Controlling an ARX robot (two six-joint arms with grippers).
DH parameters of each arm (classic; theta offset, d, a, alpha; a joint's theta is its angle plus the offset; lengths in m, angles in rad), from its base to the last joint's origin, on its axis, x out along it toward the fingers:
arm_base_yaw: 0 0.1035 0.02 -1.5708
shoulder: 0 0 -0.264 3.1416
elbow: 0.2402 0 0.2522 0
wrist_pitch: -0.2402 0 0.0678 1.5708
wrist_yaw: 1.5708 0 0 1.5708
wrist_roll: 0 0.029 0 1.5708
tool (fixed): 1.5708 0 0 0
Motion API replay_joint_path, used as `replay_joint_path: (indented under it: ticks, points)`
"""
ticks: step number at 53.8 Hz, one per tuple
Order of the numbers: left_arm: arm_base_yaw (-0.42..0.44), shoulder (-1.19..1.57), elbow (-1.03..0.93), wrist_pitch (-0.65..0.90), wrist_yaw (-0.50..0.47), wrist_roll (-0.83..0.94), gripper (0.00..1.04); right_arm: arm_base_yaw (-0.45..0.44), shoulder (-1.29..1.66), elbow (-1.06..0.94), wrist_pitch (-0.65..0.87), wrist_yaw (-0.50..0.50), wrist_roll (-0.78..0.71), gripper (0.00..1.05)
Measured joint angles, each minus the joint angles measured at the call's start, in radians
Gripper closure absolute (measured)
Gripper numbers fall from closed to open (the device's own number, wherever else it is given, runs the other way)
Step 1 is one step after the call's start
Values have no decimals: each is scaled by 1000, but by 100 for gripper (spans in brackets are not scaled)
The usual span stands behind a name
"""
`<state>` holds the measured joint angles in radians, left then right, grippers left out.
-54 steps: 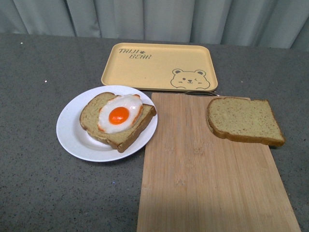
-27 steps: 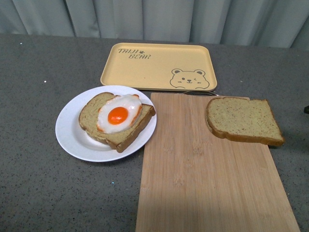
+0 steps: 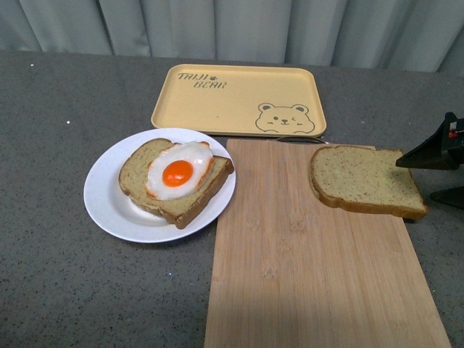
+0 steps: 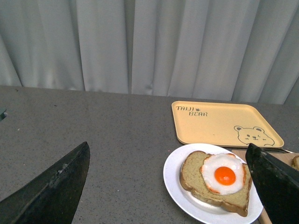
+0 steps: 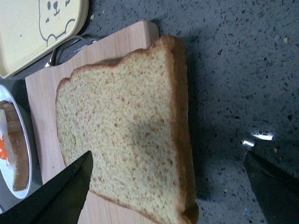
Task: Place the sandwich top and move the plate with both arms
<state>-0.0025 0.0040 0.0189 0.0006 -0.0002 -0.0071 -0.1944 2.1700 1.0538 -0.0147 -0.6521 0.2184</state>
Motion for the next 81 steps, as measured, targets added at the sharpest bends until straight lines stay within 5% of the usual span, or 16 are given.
replay_joint_path:
  ticks: [8,17,27,35,49,69,81]
  points:
    - [0,0,0,0,0,0,7,21,45,62,-42,40,30,38]
    - [0,0,0,0,0,0,7,49,56,115,-92,73,42,79]
    - [0,0,0,0,0,0,7,48,35,112,-129,87,31,104]
    - [0,0,0,0,0,0,7,46,-64,63,-131,44,22,104]
    - [0,0,0,0,0,0,7,130,-281,-24,5,-192,137,104]
    - [0,0,0,0,0,0,7,422,-198,-53,402,-142,476,104]
    - [0,0,0,0,0,0,7,555,-44,26,457,-105,615,104]
